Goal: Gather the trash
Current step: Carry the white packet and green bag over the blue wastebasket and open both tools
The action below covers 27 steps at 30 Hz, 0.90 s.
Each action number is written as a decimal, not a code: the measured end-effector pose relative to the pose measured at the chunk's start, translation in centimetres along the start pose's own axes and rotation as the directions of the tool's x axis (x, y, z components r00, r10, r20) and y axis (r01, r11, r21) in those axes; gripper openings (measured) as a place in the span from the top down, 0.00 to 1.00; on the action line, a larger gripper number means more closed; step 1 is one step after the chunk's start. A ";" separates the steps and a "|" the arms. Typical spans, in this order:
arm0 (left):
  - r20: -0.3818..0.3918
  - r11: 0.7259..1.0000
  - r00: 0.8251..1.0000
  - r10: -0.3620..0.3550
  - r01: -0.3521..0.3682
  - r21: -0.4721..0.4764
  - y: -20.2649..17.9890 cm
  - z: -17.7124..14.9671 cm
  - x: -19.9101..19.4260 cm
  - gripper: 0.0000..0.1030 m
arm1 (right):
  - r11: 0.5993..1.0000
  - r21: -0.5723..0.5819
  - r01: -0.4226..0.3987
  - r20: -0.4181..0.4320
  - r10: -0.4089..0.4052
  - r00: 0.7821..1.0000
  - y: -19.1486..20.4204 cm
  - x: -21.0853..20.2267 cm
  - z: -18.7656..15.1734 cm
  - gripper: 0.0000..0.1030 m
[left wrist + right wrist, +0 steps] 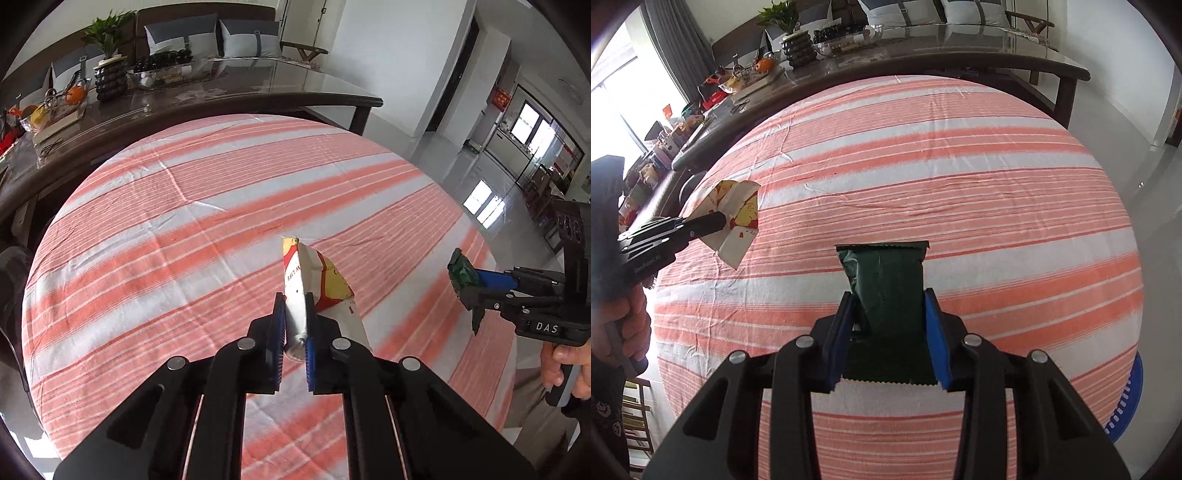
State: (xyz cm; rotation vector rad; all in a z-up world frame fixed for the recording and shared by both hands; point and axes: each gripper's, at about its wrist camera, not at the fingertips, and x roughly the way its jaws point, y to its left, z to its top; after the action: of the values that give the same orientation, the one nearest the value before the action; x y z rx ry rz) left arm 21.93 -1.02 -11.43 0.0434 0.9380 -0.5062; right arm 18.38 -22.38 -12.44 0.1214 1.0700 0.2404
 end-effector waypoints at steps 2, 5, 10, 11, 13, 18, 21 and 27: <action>0.000 0.999 1.000 -0.030 0.030 0.033 -2.6 0.0 -0.1 0.92 | 1.000 0.014 -0.016 0.024 0.016 1.000 -1.1 -1.5 -0.7 0.64; -0.007 0.992 0.996 -0.090 0.090 0.085 -7.3 0.1 0.3 0.92 | 0.999 0.040 -0.018 0.059 0.016 0.998 -3.4 -4.1 -1.9 0.64; -0.036 0.961 0.975 -0.218 0.221 0.168 -16.4 0.5 1.4 0.92 | 0.991 0.131 0.035 0.100 -0.048 0.994 -10.7 -9.1 -4.9 0.64; -0.047 0.951 0.969 -0.243 0.247 0.185 -18.3 0.6 1.8 0.92 | 0.988 0.145 0.052 0.099 -0.067 0.993 -12.2 -9.8 -5.4 0.64; -0.071 0.931 0.957 -0.282 0.291 0.221 -22.4 0.6 2.6 0.92 | 0.979 0.174 0.103 0.093 -0.121 0.988 -15.4 -11.2 -6.9 0.64; -0.143 0.892 0.938 -0.316 0.346 0.291 -31.7 0.1 6.3 0.92 | 0.938 0.279 0.205 0.040 -0.225 0.974 -23.9 -12.9 -11.2 0.64; -0.196 0.875 0.929 -0.314 0.363 0.321 -36.4 -0.8 9.1 0.92 | 0.910 0.340 0.235 0.000 -0.250 0.968 -27.8 -12.6 -13.8 0.64; -0.277 0.863 0.923 -0.268 0.358 0.358 -42.9 -2.8 15.5 0.92 | 0.853 0.465 0.239 -0.035 -0.252 0.967 -34.4 -11.1 -18.5 0.64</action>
State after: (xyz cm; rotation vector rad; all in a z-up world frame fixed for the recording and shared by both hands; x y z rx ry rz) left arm 8.73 -44.35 -17.48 0.3302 1.0492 -1.0143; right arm 1.67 -58.84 -19.17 0.4170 1.0882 -0.2573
